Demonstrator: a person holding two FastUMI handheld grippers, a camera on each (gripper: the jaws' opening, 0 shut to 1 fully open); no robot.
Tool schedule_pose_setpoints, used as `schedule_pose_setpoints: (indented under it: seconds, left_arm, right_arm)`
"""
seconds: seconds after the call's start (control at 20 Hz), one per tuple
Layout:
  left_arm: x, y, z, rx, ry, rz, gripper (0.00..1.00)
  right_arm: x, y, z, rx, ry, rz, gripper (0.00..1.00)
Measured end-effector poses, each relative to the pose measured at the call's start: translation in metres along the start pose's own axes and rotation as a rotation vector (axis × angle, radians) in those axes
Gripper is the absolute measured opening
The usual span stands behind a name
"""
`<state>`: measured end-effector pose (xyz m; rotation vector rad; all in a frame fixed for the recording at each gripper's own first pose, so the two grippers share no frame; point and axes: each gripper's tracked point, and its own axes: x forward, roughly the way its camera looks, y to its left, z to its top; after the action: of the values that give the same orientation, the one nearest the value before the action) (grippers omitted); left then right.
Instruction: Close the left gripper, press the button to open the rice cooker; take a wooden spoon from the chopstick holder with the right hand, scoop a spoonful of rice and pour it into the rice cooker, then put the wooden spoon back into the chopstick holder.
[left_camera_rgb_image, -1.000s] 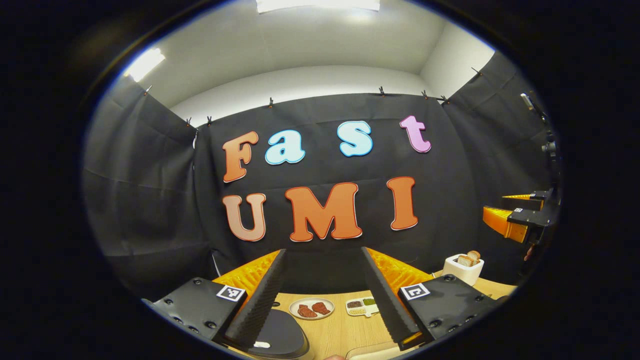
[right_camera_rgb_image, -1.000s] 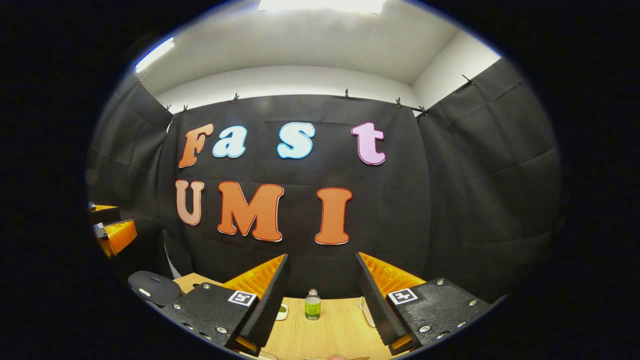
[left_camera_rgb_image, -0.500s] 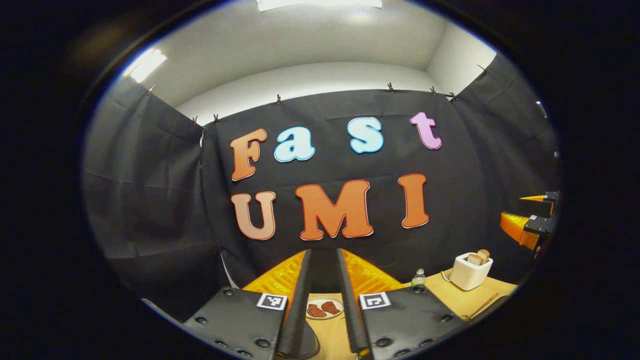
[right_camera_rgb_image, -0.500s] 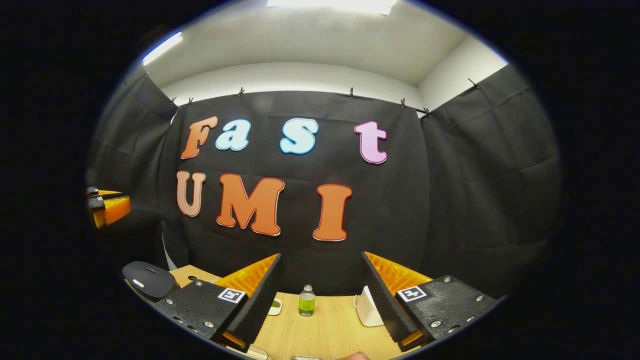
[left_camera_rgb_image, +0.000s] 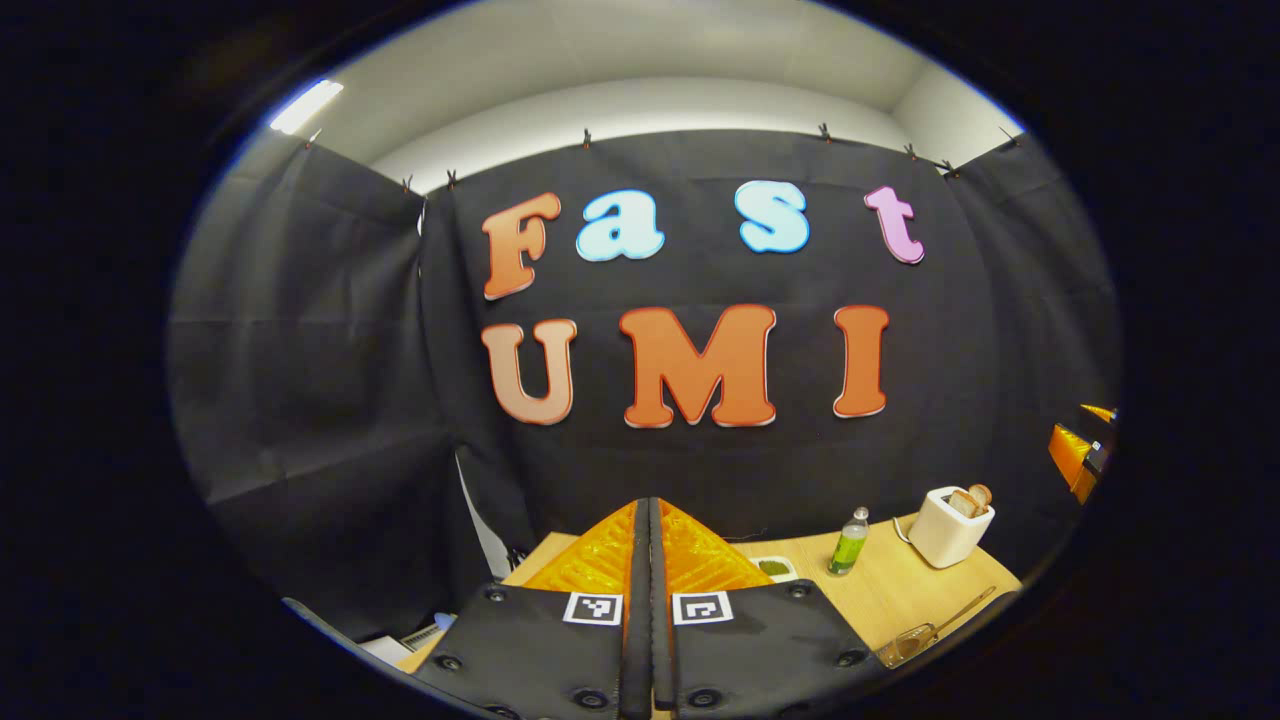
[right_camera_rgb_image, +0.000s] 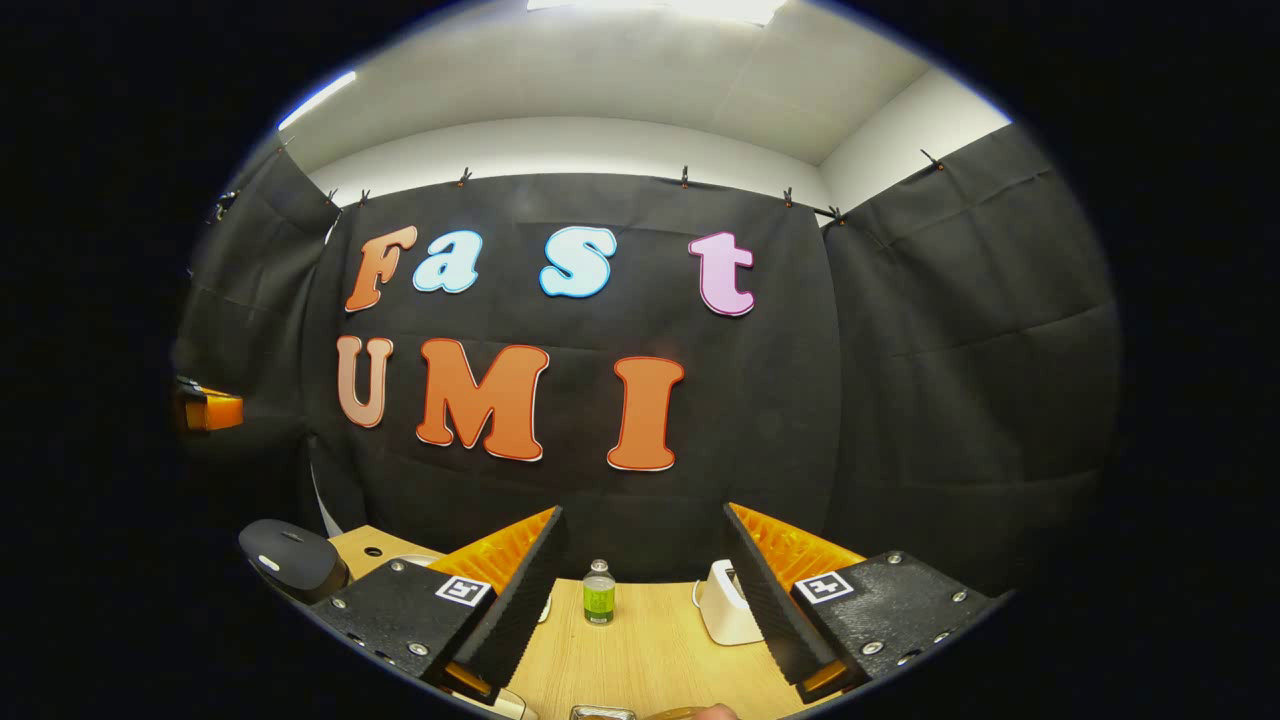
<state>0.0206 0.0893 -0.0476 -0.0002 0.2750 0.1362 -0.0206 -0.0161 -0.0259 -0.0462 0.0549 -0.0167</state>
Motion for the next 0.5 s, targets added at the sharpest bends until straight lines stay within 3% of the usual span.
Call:
schedule_pose_setpoints:
  seconds: [0.4, 0.45, 0.5]
  left_arm:
    - [0.021, 0.039, -0.103, -0.159, 0.476, 0.02, 0.05]
    - [0.022, 0.04, -0.115, -0.179, 0.536, 0.02, 0.0]
    - [0.022, 0.041, -0.127, -0.203, 0.583, 0.021, 0.05]
  right_arm:
    - [-0.011, -0.016, -0.029, -0.019, 0.072, -0.043, 0.95]
    - [-0.011, -0.018, -0.032, -0.022, 0.083, -0.049, 0.95]
    - [-0.012, -0.021, -0.036, -0.024, 0.093, -0.056, 0.95]
